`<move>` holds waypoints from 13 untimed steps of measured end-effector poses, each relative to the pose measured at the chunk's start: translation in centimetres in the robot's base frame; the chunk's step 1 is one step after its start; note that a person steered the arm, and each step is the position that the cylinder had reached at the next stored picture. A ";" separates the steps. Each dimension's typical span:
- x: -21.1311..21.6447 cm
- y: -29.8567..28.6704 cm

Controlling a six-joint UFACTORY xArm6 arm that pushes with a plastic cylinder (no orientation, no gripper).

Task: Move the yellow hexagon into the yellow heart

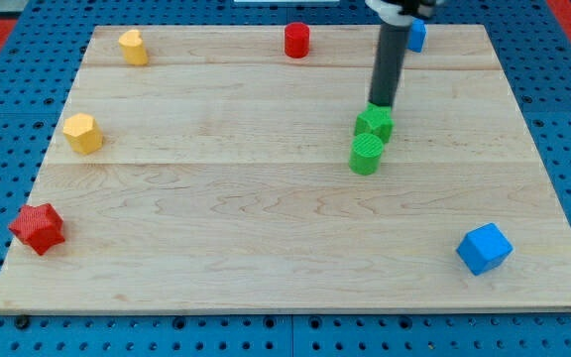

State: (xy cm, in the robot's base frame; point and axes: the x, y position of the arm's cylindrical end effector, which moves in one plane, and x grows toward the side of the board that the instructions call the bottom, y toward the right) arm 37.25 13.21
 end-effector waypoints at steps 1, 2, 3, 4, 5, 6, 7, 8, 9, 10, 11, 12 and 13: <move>0.4 -1.1; -4.9 0.3; -5.3 -10.8; 0.6 -21.1; 10.4 -22.6; 11.2 -31.2; 5.3 -32.5; 8.1 -33.5; 8.1 -40.3; 1.7 -38.6; -2.9 -34.7; 1.4 -35.8; 4.2 -30.4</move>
State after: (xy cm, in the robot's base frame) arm 41.44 -17.19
